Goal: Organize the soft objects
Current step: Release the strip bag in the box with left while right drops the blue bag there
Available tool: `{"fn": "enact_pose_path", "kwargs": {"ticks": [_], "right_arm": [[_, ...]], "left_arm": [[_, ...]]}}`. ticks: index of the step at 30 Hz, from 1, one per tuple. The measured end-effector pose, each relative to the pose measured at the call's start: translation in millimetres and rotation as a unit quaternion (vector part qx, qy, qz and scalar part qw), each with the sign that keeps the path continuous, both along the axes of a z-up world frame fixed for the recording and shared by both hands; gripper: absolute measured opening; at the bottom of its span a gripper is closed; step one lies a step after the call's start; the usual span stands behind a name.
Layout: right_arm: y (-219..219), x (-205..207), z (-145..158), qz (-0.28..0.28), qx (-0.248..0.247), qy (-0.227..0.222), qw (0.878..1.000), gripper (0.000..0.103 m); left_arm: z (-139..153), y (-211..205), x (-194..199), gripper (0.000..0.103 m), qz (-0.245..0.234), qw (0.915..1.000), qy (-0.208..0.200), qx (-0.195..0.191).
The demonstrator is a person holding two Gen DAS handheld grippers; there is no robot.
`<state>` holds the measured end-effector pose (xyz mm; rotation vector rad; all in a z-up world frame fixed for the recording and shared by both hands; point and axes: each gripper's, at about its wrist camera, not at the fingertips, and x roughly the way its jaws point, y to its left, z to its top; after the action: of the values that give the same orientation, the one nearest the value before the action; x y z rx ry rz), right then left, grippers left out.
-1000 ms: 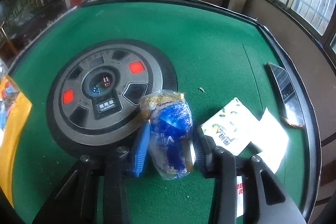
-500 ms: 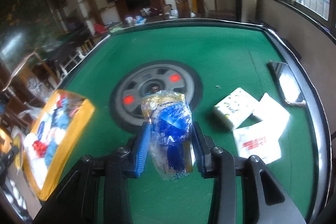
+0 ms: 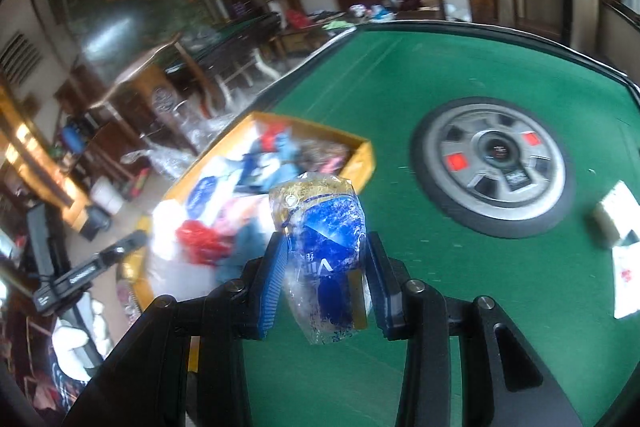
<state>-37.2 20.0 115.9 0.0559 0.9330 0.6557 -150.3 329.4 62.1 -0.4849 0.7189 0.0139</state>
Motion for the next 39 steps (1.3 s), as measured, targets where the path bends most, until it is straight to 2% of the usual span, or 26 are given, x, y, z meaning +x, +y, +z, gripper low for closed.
{"fn": "enact_pose_path", "kwargs": {"ticks": [4, 8, 11, 16, 18, 24, 30, 37, 39], "right_arm": [[42.5, -4.1, -11.5, 0.022, -0.016, 0.003, 1.000, 0.035], [71.7, 1.5, -23.5, 0.034, -0.034, 0.011, 0.999, 0.035], [88.6, 6.0, -28.1, 0.036, -0.053, 0.012, 0.998, 0.035], [111.6, 23.4, -40.3, 0.026, -0.072, 0.026, 0.997, 0.035], [118.0, 29.8, -45.3, 0.017, -0.082, 0.029, 0.996, 0.035], [130.8, 45.7, -61.7, -0.020, -0.142, 0.026, 0.989, 0.035], [141.7, 39.5, -59.4, -0.019, -0.189, 0.006, 0.982, 0.036], [134.6, 33.0, -55.9, -0.014, -0.183, 0.008, 0.983, 0.042], [130.4, 28.3, -53.8, -0.016, -0.173, 0.008, 0.985, 0.048]], "left_arm": [[-8.6, -7.9, 9.0, 0.043, -0.018, 0.9996, 0.023, 0.007], [-16.2, -20.2, 14.2, 0.045, -0.027, 0.9979, 0.041, 0.042], [-20.4, -21.5, 15.5, 0.046, -0.015, 0.9966, 0.050, 0.063], [-12.5, -19.2, 5.5, 0.056, -0.017, 0.9973, 0.021, 0.068], [-7.3, -18.1, 0.2, 0.060, -0.015, 0.9974, 0.007, 0.070], [8.8, -20.1, -9.6, 0.061, 0.000, 0.9953, -0.020, 0.095], [7.6, -20.6, -7.5, 0.061, 0.023, 0.9907, -0.011, 0.134], [4.0, -17.8, -10.0, 0.061, 0.046, 0.9871, 0.009, 0.153], [4.1, -17.3, -11.0, 0.061, 0.049, 0.9866, 0.012, 0.155]]}}
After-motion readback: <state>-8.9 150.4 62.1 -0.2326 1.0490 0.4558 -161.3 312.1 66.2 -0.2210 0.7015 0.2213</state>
